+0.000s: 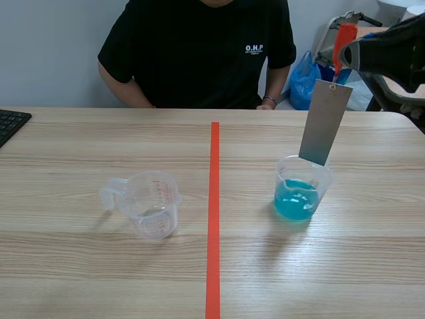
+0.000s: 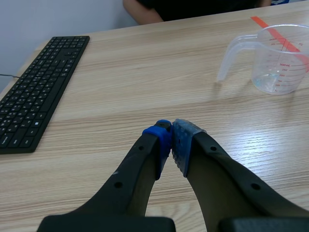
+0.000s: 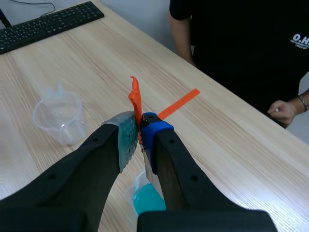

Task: Do the redox reaction experiment.
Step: 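Hold the plate still in the solution, then raise the plate and point at it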

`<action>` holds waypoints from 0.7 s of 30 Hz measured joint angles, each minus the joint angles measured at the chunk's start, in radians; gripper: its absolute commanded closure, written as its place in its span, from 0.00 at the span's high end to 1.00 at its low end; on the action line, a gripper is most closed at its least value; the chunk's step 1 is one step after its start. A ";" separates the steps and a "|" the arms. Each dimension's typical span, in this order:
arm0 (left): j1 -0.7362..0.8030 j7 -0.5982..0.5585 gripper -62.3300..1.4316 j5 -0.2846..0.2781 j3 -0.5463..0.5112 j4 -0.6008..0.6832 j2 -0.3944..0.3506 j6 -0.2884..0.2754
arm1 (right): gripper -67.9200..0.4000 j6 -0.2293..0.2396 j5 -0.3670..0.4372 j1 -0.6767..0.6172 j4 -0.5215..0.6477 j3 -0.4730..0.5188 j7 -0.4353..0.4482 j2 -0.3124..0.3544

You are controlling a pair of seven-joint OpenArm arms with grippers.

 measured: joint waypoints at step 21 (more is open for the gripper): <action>0.000 0.000 0.09 0.000 0.000 0.000 0.000 0.000 | 0.03 0.000 0.166 0.000 0.108 0.077 -0.116 0.041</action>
